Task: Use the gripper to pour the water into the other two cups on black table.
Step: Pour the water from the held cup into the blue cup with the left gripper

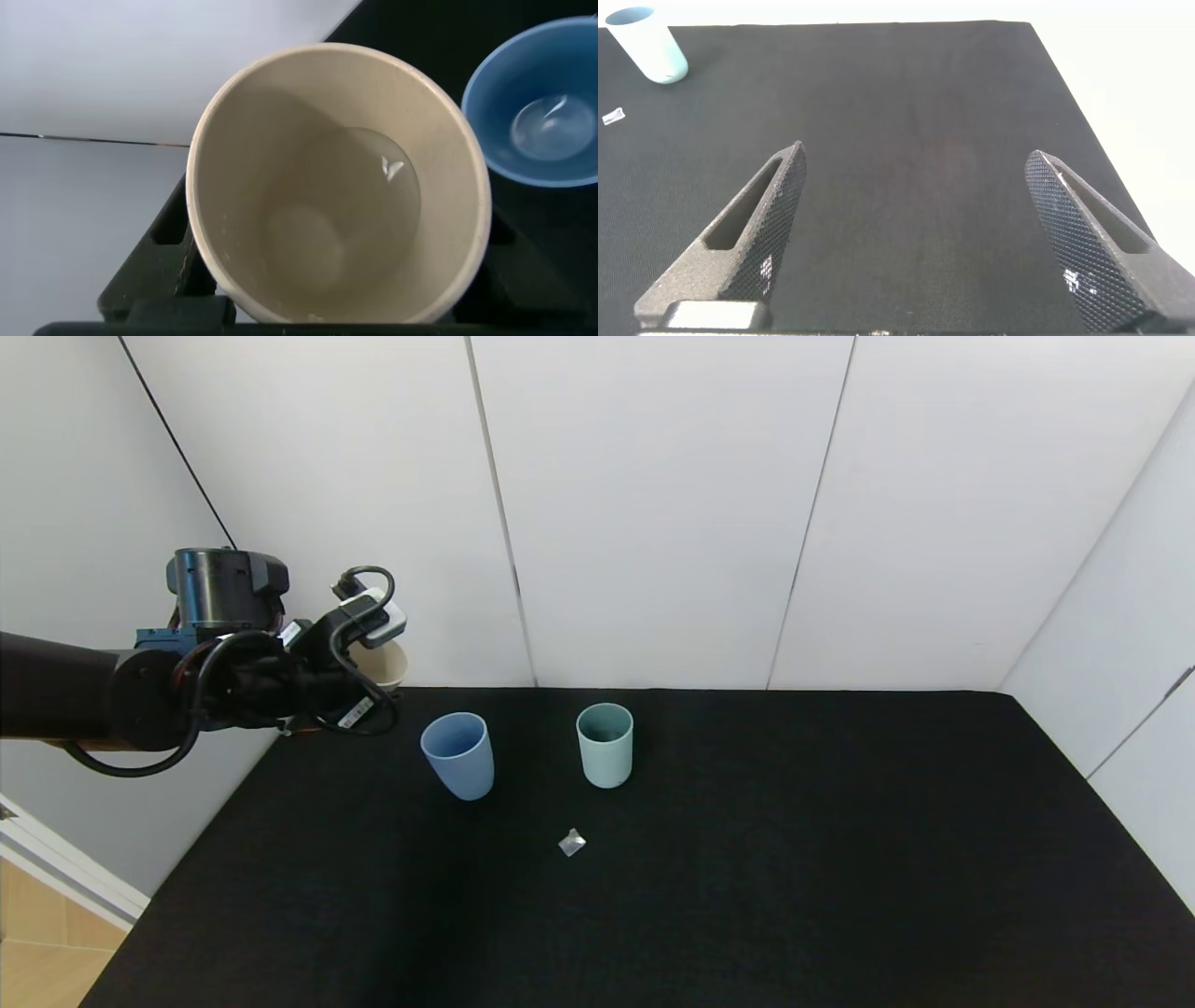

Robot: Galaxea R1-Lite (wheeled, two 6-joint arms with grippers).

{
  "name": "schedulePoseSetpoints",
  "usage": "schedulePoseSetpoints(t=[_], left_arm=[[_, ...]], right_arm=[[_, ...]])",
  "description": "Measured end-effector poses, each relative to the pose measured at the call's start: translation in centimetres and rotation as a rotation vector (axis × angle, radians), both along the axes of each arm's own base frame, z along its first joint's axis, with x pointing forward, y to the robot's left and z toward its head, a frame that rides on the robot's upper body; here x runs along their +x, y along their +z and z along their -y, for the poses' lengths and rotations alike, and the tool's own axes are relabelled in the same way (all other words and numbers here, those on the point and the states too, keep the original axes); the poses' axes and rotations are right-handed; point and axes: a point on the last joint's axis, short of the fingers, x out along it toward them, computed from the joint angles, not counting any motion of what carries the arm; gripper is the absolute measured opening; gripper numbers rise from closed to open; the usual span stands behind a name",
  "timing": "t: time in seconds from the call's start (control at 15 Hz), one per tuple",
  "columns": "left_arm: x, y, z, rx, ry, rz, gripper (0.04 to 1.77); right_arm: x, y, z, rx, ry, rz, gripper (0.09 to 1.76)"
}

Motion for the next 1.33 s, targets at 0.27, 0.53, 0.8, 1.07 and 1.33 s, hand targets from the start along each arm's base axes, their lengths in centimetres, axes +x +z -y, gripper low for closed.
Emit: schedulePoseSetpoints(t=[0.27,0.53,0.8,1.07,1.33], left_arm=[[0.6,-0.4,0.8,0.069,0.001,-0.029,1.29],[1.2,-0.8,1.9,0.153,0.010,-0.047,1.29],[1.8,-1.2,2.6,0.246,0.011,-0.058,1.29],[2.1,-1.8,3.3,0.292,0.008,-0.077,1.29],[2.2,-2.1,3.4,0.354,0.006,-0.090,1.29]], right_arm=[[0.0,0.0,0.0,0.000,0.000,0.000,1.71],[0.0,0.0,0.0,0.000,0.000,0.000,1.71],[0.0,0.0,0.0,0.000,0.000,0.000,1.71],[0.0,0.0,0.0,0.000,0.000,0.000,1.71],[0.0,0.0,0.0,0.000,0.000,0.000,1.71]])
